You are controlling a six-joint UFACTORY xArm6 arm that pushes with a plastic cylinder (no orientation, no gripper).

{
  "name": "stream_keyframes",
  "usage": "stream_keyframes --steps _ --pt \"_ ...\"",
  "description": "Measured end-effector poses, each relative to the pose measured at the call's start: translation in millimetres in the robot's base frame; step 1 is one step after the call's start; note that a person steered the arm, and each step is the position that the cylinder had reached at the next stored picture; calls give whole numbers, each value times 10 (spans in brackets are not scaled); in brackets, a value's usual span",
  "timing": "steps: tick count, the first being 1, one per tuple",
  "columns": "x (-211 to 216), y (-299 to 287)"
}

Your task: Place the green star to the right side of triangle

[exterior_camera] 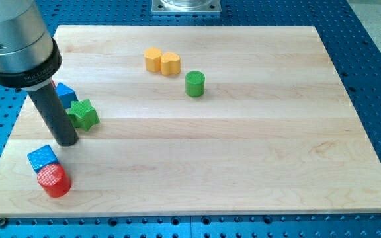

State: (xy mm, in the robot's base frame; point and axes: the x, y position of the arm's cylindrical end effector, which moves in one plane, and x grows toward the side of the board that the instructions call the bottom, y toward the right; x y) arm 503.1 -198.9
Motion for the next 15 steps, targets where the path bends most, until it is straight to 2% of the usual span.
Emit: stream_keyframes --steps 3,4,5,6,7,15 --pt "-502 223" --pt "-573 223" --pt "-368 417" --pt "-714 787" --pt "-869 815" --pt "-902 557"
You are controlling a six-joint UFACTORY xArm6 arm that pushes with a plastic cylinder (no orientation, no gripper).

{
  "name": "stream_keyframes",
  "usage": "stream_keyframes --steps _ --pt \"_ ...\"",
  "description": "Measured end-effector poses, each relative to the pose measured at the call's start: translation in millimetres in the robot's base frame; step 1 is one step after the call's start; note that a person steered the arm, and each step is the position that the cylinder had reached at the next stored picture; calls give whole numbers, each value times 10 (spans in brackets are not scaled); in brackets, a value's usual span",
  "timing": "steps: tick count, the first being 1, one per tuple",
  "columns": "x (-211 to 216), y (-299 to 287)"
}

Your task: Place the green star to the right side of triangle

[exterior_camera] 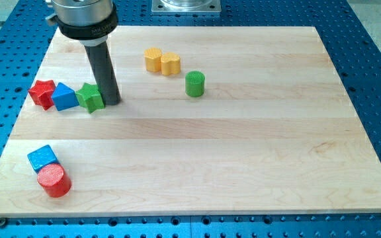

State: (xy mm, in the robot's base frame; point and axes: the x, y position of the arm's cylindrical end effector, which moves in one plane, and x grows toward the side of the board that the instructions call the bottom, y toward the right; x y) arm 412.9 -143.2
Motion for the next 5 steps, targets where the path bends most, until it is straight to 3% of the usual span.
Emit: stream_keyframes --steps 3,5 --pt "-70 104" --pt "-845 426"
